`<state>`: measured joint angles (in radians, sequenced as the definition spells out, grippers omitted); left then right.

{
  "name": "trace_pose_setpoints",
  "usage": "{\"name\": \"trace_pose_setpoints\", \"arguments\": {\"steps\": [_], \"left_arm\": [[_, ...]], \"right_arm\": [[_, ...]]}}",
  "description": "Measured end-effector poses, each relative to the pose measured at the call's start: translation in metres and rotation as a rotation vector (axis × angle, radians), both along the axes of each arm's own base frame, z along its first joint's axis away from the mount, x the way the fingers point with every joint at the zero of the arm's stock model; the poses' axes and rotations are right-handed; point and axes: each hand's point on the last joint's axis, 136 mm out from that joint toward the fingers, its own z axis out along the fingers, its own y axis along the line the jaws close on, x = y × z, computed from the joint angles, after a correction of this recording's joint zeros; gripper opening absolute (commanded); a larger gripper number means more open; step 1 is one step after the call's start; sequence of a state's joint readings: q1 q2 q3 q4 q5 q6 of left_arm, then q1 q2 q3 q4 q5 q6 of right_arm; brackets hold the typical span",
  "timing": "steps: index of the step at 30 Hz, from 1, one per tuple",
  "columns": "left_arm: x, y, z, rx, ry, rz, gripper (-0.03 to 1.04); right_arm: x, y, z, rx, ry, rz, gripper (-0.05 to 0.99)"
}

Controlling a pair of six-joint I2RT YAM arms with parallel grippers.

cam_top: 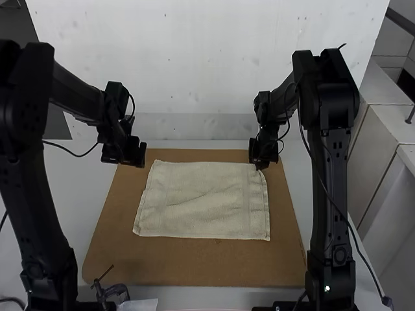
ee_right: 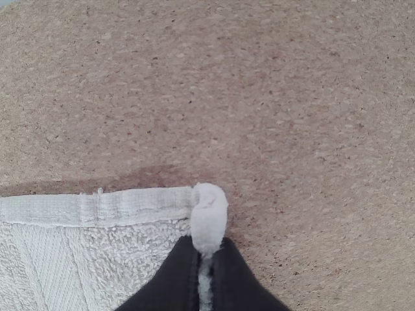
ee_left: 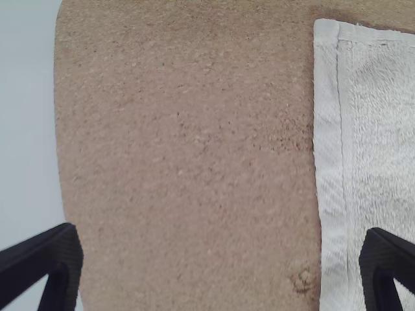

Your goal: Fold the towel.

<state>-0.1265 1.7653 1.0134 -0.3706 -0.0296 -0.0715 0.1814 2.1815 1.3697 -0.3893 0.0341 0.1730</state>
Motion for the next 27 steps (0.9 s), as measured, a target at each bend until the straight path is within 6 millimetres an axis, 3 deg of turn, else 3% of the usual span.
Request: {"name": "trace_pose_setpoints", "arguments": {"steps": [6, 12, 17, 20, 21, 27], "left_arm": [[0.033, -0.017, -0.023, 0.001, 0.034, -0.02, 0.94], [0.057, -0.023, -0.033, -0.004, 0.043, -0.011, 0.94], [0.068, -0.028, -0.046, -0.006, 0.068, -0.007, 0.88], [0.061, -0.032, -0.063, -0.016, 0.162, -0.007, 0.82], [0.064, -0.034, -0.064, -0.027, 0.182, -0.004, 0.75], [0.077, -0.04, -0.063, -0.096, 0.204, 0.039, 0.08]], "right_arm": [[0.0, 0.0, -0.001, 0.0, -0.004, 0.0, 0.01], [0.0, 0.0, -0.001, -0.002, -0.012, 0.0, 0.01], [0.001, 0.0, -0.002, -0.003, -0.014, 0.0, 0.01], [0.001, 0.0, -0.002, -0.008, -0.017, 0.001, 0.01], [0.001, 0.0, -0.002, -0.012, -0.018, 0.001, 0.01], [0.0, -0.001, -0.001, -0.021, -0.031, 0.002, 0.01]]}}
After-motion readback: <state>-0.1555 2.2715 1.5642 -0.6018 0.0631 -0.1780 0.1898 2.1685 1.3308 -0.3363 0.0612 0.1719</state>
